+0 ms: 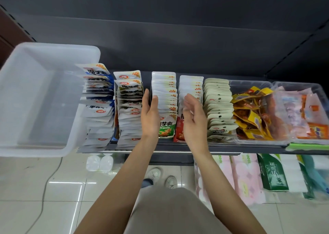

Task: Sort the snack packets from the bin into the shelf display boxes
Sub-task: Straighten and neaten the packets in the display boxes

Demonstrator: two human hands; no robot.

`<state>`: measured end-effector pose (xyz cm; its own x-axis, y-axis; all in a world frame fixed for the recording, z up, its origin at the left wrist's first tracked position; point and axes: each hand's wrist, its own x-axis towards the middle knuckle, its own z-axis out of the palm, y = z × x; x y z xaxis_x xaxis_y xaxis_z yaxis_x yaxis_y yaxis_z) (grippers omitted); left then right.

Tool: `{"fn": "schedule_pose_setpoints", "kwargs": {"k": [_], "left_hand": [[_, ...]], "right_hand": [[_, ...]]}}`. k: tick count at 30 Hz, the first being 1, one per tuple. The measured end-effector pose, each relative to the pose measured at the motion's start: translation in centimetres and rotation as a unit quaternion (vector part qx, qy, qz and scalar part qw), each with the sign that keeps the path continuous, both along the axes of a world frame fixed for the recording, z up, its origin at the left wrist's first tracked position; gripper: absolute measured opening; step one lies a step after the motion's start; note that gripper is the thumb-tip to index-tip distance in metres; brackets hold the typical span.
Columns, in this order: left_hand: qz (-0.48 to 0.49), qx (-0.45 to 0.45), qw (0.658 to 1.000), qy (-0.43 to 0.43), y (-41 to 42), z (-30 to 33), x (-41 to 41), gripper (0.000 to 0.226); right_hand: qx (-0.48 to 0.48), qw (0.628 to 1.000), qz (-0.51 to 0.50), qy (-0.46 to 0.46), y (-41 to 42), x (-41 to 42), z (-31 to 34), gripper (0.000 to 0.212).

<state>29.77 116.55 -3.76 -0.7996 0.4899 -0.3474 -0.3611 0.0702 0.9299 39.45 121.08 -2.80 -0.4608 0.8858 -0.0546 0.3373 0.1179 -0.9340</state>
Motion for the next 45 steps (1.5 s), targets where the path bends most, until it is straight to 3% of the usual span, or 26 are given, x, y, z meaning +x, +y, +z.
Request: {"fn": "schedule_pose_setpoints", "kwargs": {"k": [2,4,6,11,17,22,29,32,35,38,40,42,45], "left_hand": [[-0.003,-0.006,1.0,0.005,0.3,-0.2,-0.1,0.046],[-0.016,-0.016,1.0,0.018,0.5,-0.4,-0.1,0.045],[-0.025,-0.02,0.999,0.016,0.5,-0.3,-0.4,0.045],[-0.048,0.013,0.999,-0.009,0.1,0.3,-0.6,0.048],[-0.059,0.011,0.998,-0.024,-0.1,0.3,-1.1,0.049],[-0.076,0.001,0.997,0.018,0.6,1.6,-1.8,0.048],[-0.126,-0.027,0.991,0.03,2.0,1.2,-3.4,0.051],[-0.126,-0.038,0.99,0.048,1.8,1.0,-3.3,0.051],[-0.134,-0.055,0.986,0.084,1.7,1.3,-3.2,0.053],[-0.154,-0.062,0.977,0.132,1.3,1.5,-2.9,0.056],[-0.183,-0.087,0.959,0.2,0.8,1.2,-2.6,0.055],[-0.208,-0.134,0.934,0.258,0.5,0.9,-2.5,0.055],[-0.218,-0.162,0.918,0.289,0.5,0.7,-2.5,0.057]], "right_hand": [[-0.116,0.99,0.05,0.055,-1.1,-0.1,-0.2,0.046],[-0.156,0.981,0.1,0.052,-1.8,-0.6,-0.5,0.055],[-0.152,0.979,0.128,0.047,-2.2,-0.9,-0.9,0.058],[-0.156,0.979,0.081,0.101,-1.2,-1.4,-0.7,0.062],[-0.156,0.977,0.12,0.079,-0.1,-2.6,-0.1,0.059],[-0.117,0.985,0.112,0.053,3.4,-3.8,1.3,0.061],[0.039,0.975,0.189,-0.107,3.9,-5.8,0.9,0.057],[0.061,0.969,0.201,-0.127,4.8,-5.3,1.1,0.052],[0.172,0.961,0.175,-0.129,5.4,-4.8,1.4,0.046],[0.316,0.934,0.117,-0.117,6.3,-4.8,1.5,0.033],[0.38,0.901,0.136,-0.16,6.9,-4.8,1.4,0.029],[0.413,0.873,0.156,-0.206,7.2,-4.8,1.2,0.029],[0.422,0.865,0.143,-0.232,7.4,-4.9,1.2,0.028]]}}
